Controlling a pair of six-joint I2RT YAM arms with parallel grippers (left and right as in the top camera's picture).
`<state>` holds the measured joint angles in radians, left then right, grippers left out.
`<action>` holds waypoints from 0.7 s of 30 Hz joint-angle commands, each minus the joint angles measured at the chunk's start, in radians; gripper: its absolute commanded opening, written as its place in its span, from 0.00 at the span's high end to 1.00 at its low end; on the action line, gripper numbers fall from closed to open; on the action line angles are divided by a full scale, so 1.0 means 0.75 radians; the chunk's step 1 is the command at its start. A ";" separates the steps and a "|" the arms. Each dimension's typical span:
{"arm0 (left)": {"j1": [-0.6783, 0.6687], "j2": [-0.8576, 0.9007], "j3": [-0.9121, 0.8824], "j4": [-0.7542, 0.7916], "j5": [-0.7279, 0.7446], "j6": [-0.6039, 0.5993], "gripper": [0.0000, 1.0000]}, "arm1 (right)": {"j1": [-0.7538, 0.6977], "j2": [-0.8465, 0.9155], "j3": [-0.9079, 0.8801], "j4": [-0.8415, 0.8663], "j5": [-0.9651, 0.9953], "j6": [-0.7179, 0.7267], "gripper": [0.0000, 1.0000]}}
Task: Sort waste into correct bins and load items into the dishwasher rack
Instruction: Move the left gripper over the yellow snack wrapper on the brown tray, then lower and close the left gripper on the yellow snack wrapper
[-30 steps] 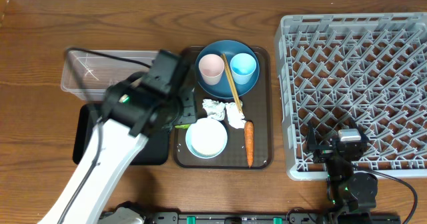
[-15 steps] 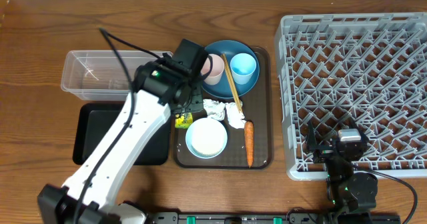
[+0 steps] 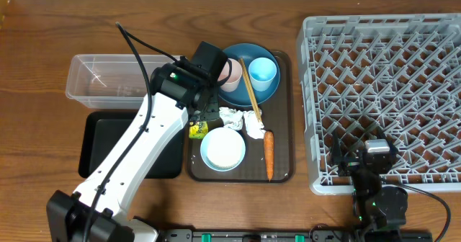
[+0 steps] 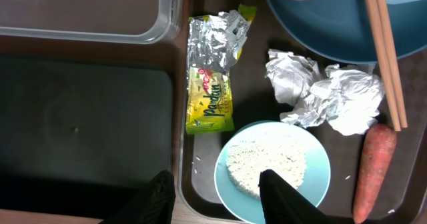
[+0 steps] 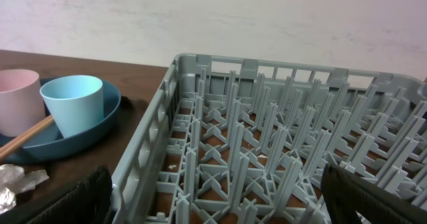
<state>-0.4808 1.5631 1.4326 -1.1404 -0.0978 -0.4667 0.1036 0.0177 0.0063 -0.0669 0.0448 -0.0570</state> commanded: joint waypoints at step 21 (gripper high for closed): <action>-0.001 -0.008 -0.003 0.043 -0.091 0.022 0.56 | 0.037 -0.002 -0.002 -0.006 0.010 -0.015 0.01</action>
<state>-0.4808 1.5631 1.4326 -1.1084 -0.1421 -0.4629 0.1036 0.0177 0.0063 -0.0669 0.0448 -0.0570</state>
